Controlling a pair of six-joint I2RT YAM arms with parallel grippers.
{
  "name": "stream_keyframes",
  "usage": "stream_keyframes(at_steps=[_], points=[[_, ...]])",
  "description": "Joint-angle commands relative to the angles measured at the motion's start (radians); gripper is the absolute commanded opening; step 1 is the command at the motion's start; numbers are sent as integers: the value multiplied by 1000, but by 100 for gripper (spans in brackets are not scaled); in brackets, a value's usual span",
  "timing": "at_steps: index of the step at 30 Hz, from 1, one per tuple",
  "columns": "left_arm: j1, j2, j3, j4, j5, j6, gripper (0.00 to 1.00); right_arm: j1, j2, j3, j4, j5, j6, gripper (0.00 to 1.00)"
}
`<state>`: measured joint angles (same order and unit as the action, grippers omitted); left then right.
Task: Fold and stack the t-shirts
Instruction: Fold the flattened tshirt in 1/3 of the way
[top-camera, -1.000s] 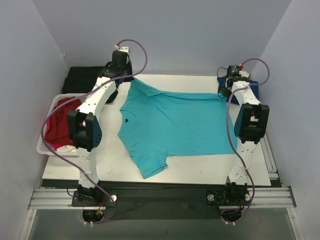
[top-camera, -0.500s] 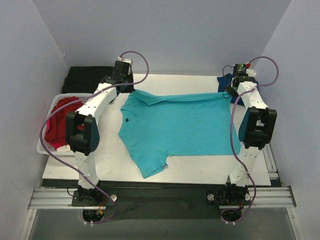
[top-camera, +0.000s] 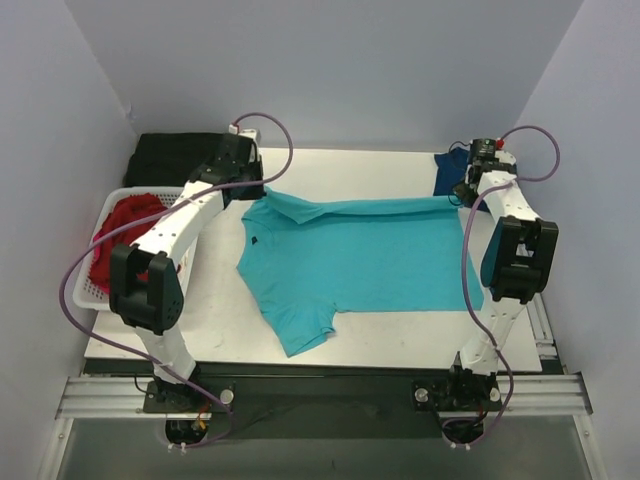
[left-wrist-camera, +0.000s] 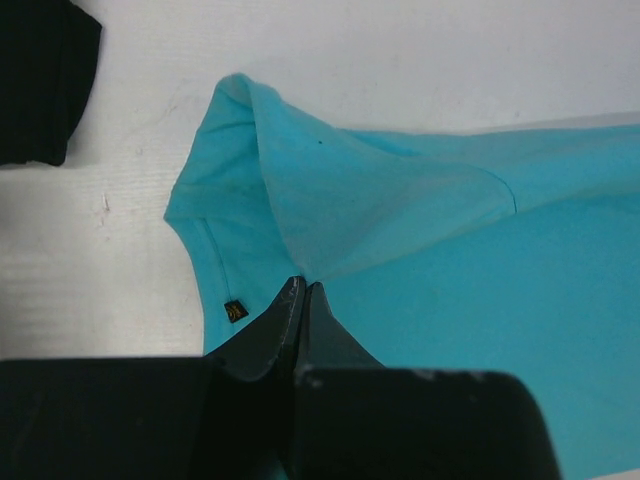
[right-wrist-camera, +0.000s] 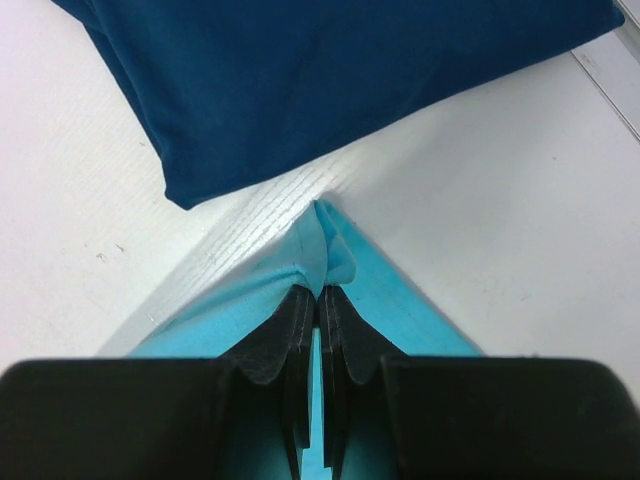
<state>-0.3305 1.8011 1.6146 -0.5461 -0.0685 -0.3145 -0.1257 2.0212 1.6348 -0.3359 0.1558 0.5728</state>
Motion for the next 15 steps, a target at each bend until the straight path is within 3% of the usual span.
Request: stream_keyframes(at_steps=[1, 15], points=[[-10, -65, -80, 12, 27, -32, 0, -11, -75, -18, -11, 39, -4, 0], [-33, -115, -335, 69, 22, -97, 0, -17, -59, -52, -51, 57, -5, 0]])
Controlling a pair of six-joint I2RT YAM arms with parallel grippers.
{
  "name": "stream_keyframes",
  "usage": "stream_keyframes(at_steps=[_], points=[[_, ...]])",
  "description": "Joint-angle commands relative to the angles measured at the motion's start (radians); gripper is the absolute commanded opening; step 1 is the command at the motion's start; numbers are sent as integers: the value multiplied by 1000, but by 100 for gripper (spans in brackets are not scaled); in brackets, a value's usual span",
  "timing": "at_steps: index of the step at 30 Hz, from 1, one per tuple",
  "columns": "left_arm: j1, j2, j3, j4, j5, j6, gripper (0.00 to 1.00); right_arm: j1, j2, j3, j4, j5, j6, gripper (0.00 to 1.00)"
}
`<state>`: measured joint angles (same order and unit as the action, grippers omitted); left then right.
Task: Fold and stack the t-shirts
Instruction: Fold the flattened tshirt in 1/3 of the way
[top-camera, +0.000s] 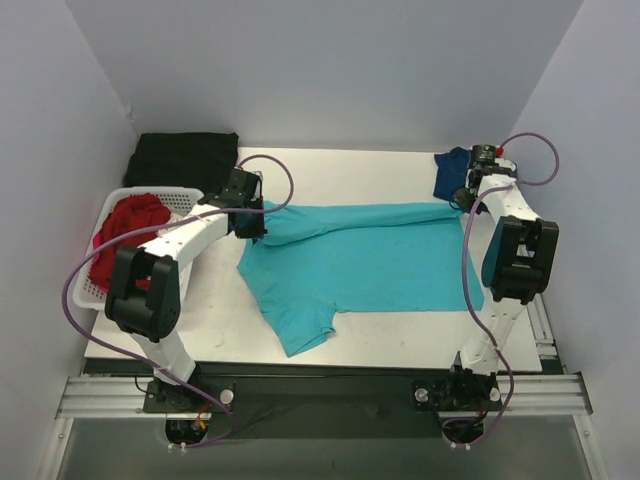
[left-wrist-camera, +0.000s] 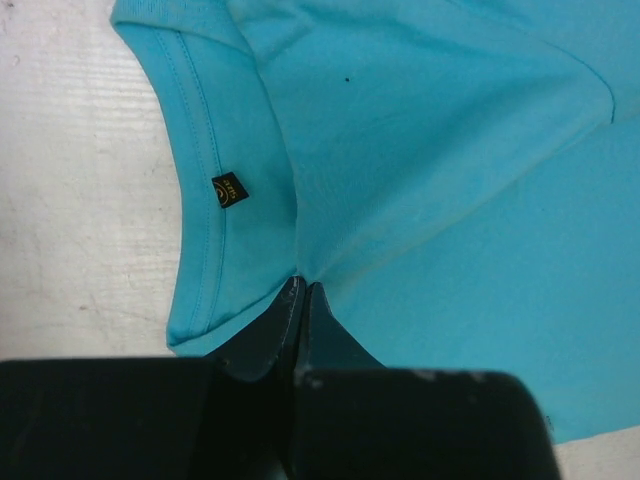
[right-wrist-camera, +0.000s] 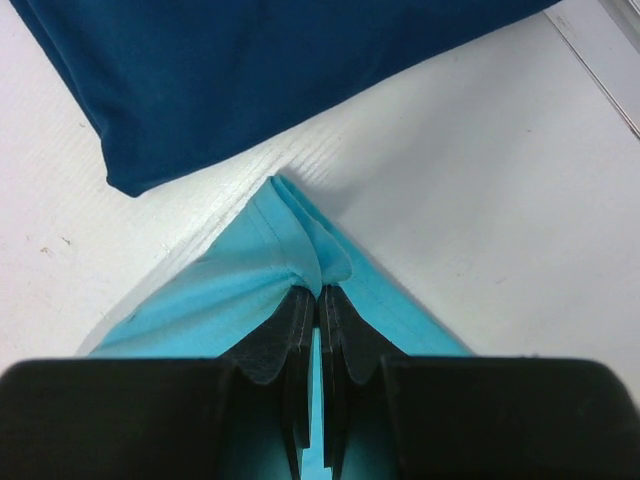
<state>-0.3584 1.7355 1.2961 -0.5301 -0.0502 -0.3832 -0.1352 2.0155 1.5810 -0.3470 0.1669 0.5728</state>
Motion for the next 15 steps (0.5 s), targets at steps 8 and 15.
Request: stream_keyframes(at_steps=[8, 15], points=[[-8, -2, -43, 64, -14, -45, 0, -9, -12, 33, -63, 48, -11, 0], [-10, 19, -37, 21, -39, -77, 58, -6, -12, 48, -98, 68, -8, 44]])
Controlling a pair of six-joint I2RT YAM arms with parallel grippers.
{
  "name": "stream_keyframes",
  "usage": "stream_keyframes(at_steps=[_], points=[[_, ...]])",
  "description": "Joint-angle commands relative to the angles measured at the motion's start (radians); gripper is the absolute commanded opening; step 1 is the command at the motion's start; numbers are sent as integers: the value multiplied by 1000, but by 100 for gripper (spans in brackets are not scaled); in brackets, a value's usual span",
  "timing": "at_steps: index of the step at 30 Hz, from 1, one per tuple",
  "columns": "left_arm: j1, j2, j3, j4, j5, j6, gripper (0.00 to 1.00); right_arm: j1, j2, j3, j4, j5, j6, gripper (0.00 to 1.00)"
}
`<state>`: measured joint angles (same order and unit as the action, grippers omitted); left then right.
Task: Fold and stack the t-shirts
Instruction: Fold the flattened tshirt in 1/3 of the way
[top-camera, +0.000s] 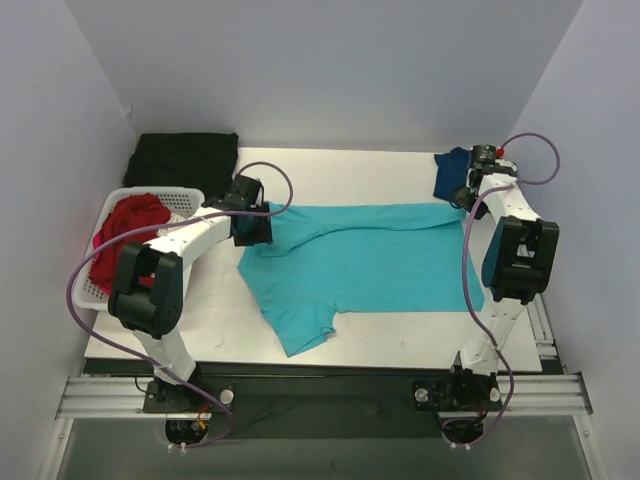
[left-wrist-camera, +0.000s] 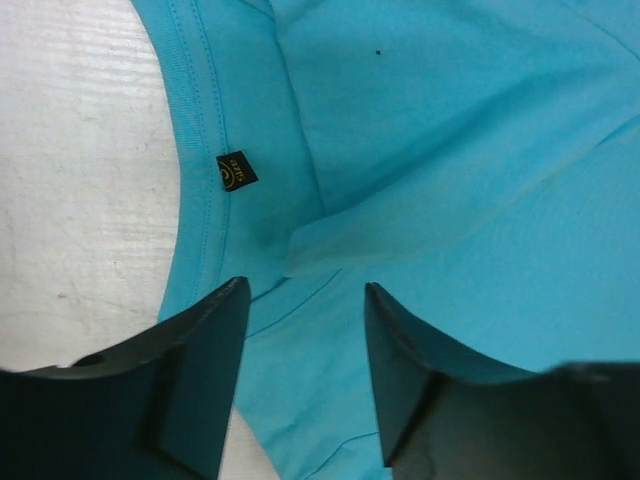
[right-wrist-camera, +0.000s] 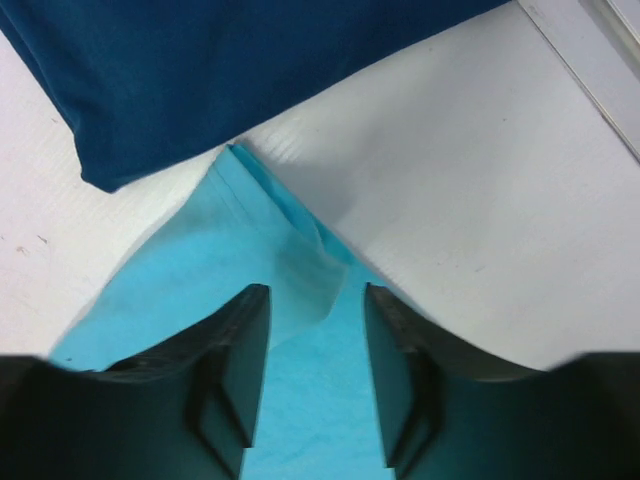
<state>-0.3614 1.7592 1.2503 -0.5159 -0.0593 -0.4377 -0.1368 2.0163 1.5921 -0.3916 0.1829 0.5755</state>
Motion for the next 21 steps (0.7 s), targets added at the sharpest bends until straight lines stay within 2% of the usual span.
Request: stream_keyframes(at_steps=[1, 2, 8, 11, 21], points=[[-7, -7, 11, 2, -57, -24, 63, -4, -19, 35, -56, 61, -8, 47], [-7, -16, 14, -6, -71, -24, 65, -1, -33, 28, -58, 76, -3, 50], [-7, -27, 64, -4, -97, -30, 67, 40, -68, 28, -59, 107, -28, 51], [-5, 28, 116, 5, -79, -26, 67, 68, -60, 37, -61, 52, -40, 51], [-2, 357, 487, -76, -60, -48, 64, 207, 30, 68, -89, -103, -83, 51]])
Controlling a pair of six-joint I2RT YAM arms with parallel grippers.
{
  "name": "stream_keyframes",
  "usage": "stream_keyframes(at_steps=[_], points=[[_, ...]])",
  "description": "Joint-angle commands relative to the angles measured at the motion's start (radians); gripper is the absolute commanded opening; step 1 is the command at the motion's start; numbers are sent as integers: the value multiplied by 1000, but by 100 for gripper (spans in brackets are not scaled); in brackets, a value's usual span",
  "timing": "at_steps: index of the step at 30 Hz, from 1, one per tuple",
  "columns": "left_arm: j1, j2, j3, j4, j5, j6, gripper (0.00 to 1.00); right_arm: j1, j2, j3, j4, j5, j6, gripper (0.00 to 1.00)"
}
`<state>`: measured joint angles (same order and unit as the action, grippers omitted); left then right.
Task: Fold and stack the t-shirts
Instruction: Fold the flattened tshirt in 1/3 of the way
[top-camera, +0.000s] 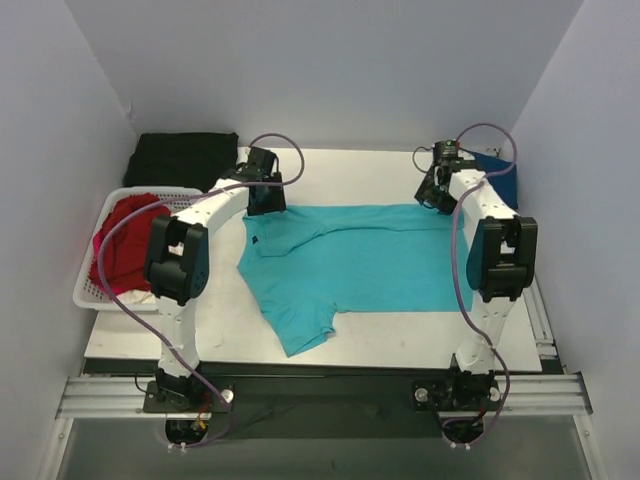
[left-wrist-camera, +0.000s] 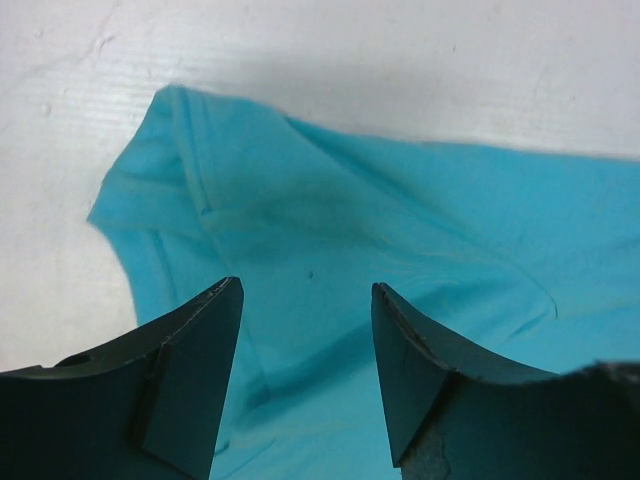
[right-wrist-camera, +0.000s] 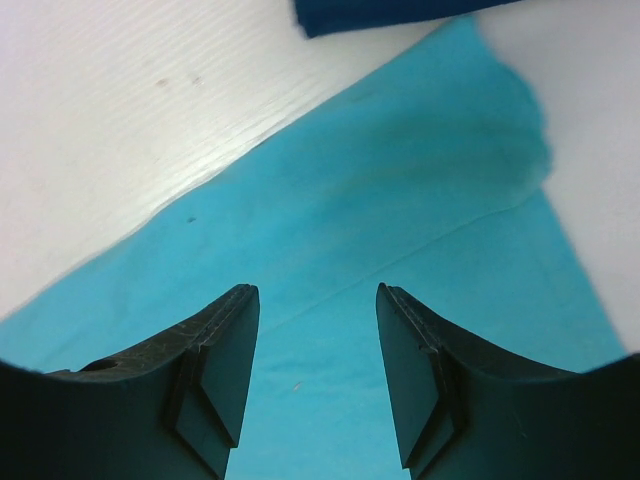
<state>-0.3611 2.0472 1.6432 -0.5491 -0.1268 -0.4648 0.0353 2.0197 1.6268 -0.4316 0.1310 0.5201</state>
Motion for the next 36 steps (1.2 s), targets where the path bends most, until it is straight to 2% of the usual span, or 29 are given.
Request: stream_keyframes(at_steps=[1, 10, 17, 22, 28, 32, 34, 36], points=[[-2, 86, 113, -49, 9, -26, 64, 43, 33, 33, -50, -56, -26, 51], [14, 274, 375, -285, 0, -101, 56, 74, 79, 30, -76, -149, -5, 51], [50, 369, 503, -426, -17, -138, 54, 92, 102, 27, -82, -185, 17, 50], [99, 465, 656, -486, -19, -153, 54, 107, 116, 50, -90, -214, 21, 50], [123, 597, 868, -517, 45, -160, 54, 118, 126, 88, -105, -244, 17, 50], [126, 593, 856, -436, 114, -160, 52, 133, 126, 105, -110, -252, 8, 50], [122, 549, 792, -381, 127, -135, 52, 141, 126, 113, -110, -252, 1, 50], [108, 448, 649, -254, 127, -95, 53, 153, 131, 122, -110, -246, -5, 50]])
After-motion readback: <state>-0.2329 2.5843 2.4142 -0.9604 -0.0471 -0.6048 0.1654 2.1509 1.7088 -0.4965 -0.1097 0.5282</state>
